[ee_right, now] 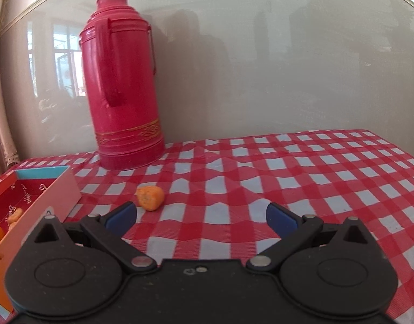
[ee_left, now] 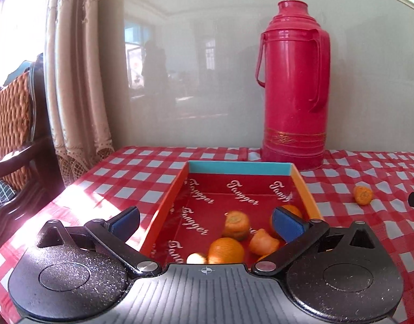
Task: Organize fruits
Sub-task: 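Carry the mandarin into the box and open the left gripper, then reach the right gripper to the last orange chunk and grasp it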
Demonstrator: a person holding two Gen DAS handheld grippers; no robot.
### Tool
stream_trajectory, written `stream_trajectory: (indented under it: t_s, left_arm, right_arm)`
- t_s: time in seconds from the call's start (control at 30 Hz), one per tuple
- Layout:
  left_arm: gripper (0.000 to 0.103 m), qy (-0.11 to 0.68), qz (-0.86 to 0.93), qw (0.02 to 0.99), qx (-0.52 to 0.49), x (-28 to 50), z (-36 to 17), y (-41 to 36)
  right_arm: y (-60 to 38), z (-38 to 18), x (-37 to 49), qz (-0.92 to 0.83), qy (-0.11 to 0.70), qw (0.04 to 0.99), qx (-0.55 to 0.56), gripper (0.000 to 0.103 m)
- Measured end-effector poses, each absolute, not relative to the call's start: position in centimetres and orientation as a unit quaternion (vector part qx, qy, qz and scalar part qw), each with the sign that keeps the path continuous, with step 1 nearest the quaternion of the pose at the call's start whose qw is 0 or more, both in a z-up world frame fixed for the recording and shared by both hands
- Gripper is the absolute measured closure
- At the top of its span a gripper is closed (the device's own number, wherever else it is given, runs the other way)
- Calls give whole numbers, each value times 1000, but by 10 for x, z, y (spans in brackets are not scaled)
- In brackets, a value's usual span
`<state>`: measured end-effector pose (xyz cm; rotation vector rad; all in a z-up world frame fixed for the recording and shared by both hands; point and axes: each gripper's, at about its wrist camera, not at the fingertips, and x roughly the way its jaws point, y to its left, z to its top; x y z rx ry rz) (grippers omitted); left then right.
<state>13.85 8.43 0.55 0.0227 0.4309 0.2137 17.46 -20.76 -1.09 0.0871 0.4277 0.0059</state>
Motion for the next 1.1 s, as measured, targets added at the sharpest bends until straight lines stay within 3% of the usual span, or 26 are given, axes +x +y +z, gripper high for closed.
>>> stream_trajectory:
  t_s: [0.37,0.47,0.6,0.97,1.03,1.07,1.1]
  left_arm:
    - [0,194,171,966,-8,121,3,129]
    - [0,178,207,962,-26,114,5,152]
    - [0,182,230,954,-56,107,1,182]
    - [0,214,265,937,-77,107,-16,221]
    - [0,216,264,937,-75,106,-17,222]
    - [0,215,264,937,-74,106,-17,223]
    - [0,216,264,937,-74,106,-17,223]
  right_arm:
    - [-173,-7,198,33,209,977,34,8]
    - [-162,-10,210,36,217,975,23,13]
    - [-149,-14,230,38,236,971,10,37]
    - [-140,-34,272,0,311,950,5,45]
    - [-143,-35,276,0,316,949,13,54]
    - [-144,-35,275,-3,314,949,9,74]
    - [-145,-34,275,1,312,950,9,78]
